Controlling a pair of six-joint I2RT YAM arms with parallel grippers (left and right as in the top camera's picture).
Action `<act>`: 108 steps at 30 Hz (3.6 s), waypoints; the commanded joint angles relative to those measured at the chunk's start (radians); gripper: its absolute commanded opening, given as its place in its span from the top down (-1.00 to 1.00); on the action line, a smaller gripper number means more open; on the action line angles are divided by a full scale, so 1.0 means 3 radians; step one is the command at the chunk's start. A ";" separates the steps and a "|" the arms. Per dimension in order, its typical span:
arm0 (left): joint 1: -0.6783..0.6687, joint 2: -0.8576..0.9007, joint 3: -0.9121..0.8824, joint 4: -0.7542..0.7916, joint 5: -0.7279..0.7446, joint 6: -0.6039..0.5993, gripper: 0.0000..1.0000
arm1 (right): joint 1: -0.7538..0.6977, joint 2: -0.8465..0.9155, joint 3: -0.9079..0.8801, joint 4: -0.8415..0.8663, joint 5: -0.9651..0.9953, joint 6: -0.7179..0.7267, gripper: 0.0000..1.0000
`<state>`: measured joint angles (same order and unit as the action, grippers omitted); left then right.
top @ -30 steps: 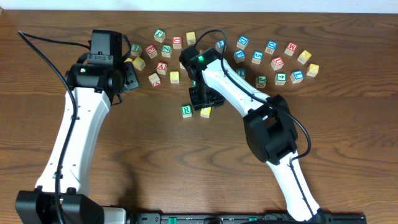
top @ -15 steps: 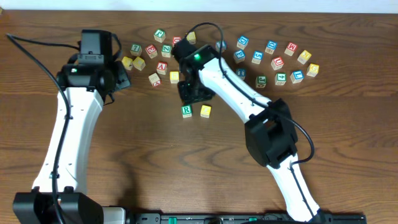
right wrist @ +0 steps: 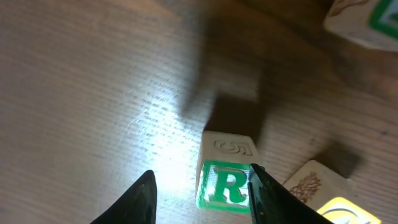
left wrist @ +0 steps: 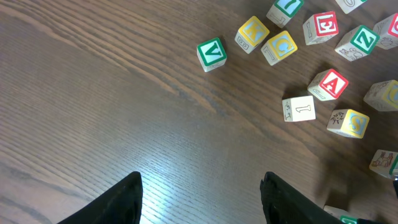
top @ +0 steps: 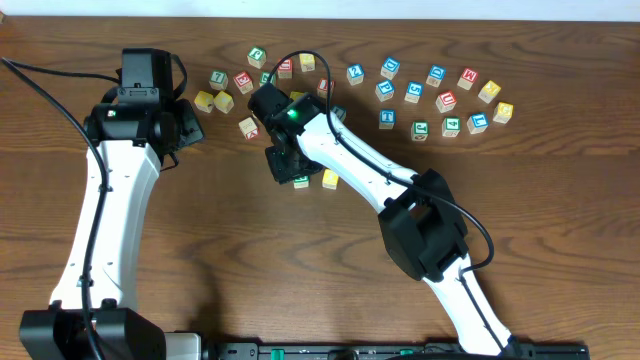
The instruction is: Spell out ROBOT
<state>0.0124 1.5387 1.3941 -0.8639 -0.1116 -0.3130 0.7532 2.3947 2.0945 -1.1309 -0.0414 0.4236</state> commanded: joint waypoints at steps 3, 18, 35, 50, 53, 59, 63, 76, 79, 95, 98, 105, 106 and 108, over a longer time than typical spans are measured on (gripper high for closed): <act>0.0011 -0.0023 0.0057 -0.0023 -0.0057 0.0043 -0.21 | 0.0008 -0.0065 -0.0076 0.0045 0.0179 0.0097 0.18; 0.0011 -0.0022 0.0057 -0.0024 -0.0057 0.0043 -0.20 | 0.0008 -0.0114 0.0084 -0.0058 0.0139 -0.0281 0.13; 0.0011 0.0084 0.0057 -0.0050 -0.0057 0.0043 -0.20 | -0.0043 -0.0117 0.0104 -0.0137 0.0053 -0.0401 0.06; 0.0011 0.0084 0.0057 -0.0050 -0.0057 0.0043 -0.20 | -0.0093 -0.0159 0.0141 -0.0173 0.0046 -0.0697 -0.01; 0.0011 0.0084 0.0057 -0.0048 -0.0057 0.0043 -0.21 | -0.0089 -0.0121 0.0067 -0.0167 0.0019 -0.0922 0.01; 0.0011 0.0084 0.0057 -0.0051 -0.0057 0.0043 -0.21 | -0.0100 -0.0121 -0.0117 -0.0065 0.0018 -0.0945 0.05; 0.0011 0.0084 0.0057 -0.0051 -0.0057 0.0043 -0.20 | -0.0112 -0.0121 -0.0273 0.0034 0.0014 -0.0941 0.08; 0.0011 0.0084 0.0057 -0.0060 -0.0056 0.0042 -0.20 | -0.0167 -0.0121 -0.0399 0.0134 0.0231 0.0262 0.47; 0.0011 0.0084 0.0057 -0.0060 -0.0056 0.0042 -0.20 | -0.0193 -0.0121 -0.0399 0.0130 0.0231 0.0488 0.41; 0.0011 0.0084 0.0057 -0.0060 -0.0056 0.0043 -0.20 | -0.0223 -0.0154 -0.0350 0.0048 0.0017 0.0827 0.23; 0.0011 0.0084 0.0057 -0.0060 -0.0056 0.0043 -0.20 | -0.0224 -0.0224 -0.0347 0.0015 0.0017 0.0768 0.20; 0.0011 0.0084 0.0057 -0.0060 -0.0056 0.0043 -0.21 | -0.0228 -0.0291 -0.0347 0.0029 0.0019 0.0645 0.15; 0.0011 0.0084 0.0057 -0.0060 -0.0056 0.0043 -0.20 | -0.0242 -0.0295 -0.0345 0.0031 0.0018 0.0577 0.16; 0.0011 0.0084 0.0057 -0.0060 -0.0056 0.0043 -0.20 | -0.0271 -0.0334 -0.0324 0.0029 0.0018 0.0437 0.19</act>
<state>0.0124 1.5532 1.3941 -0.8787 -0.1116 -0.3130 0.6880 2.3440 1.9808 -1.1225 -0.0341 0.6197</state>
